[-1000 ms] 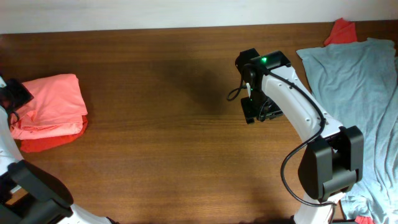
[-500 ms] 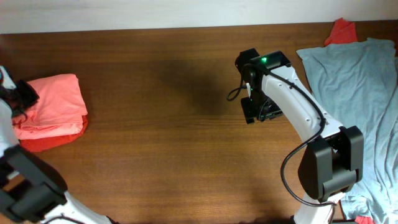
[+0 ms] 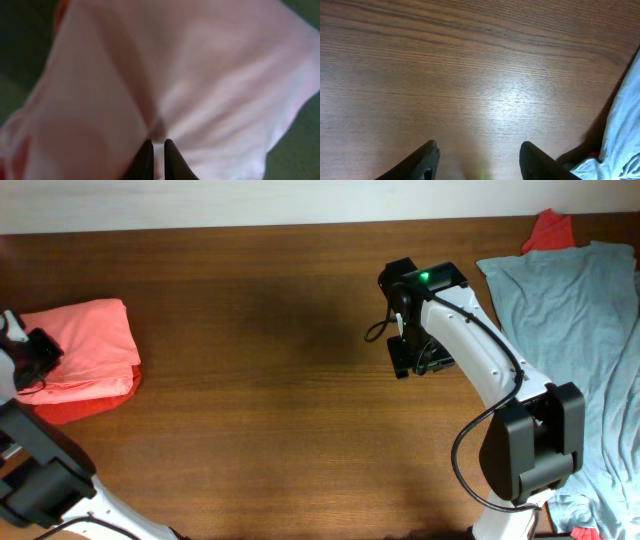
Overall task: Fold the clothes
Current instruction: 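Release the pink shirt and press it flat on the red shirt with the left gripper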
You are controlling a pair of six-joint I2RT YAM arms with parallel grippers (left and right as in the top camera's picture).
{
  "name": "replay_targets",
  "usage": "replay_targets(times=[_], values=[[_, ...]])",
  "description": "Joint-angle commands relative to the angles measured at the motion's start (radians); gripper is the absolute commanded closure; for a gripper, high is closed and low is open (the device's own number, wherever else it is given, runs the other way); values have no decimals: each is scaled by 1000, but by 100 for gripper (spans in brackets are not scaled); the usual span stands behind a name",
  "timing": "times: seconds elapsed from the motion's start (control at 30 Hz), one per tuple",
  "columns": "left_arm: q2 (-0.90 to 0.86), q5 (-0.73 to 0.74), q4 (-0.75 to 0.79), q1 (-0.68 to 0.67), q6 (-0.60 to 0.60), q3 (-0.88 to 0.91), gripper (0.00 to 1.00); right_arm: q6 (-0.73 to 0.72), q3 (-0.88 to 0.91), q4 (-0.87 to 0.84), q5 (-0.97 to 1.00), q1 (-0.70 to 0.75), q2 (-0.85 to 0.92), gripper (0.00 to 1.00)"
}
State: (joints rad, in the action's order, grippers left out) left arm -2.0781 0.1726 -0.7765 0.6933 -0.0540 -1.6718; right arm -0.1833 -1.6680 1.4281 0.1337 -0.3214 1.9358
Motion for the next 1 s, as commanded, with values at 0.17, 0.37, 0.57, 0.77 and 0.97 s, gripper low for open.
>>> replay_targets(times=[0.17, 0.37, 0.57, 0.77, 0.97], values=[[15, -47, -24, 37, -47, 1, 95, -5, -15, -3, 6, 3, -18, 43], [15, -24, -24, 74, -47, 1, 83, -5, -15, -4, 6, 3, -17, 43], [15, 23, -40, 129, -63, 1, 76, -5, -14, -18, 6, 3, -16, 43], [15, 26, -45, 162, -77, 1, 65, -5, -14, -20, 6, 3, -16, 43], [15, 26, -51, 160, -77, 2, 56, -5, -14, -22, 5, 3, -16, 43]])
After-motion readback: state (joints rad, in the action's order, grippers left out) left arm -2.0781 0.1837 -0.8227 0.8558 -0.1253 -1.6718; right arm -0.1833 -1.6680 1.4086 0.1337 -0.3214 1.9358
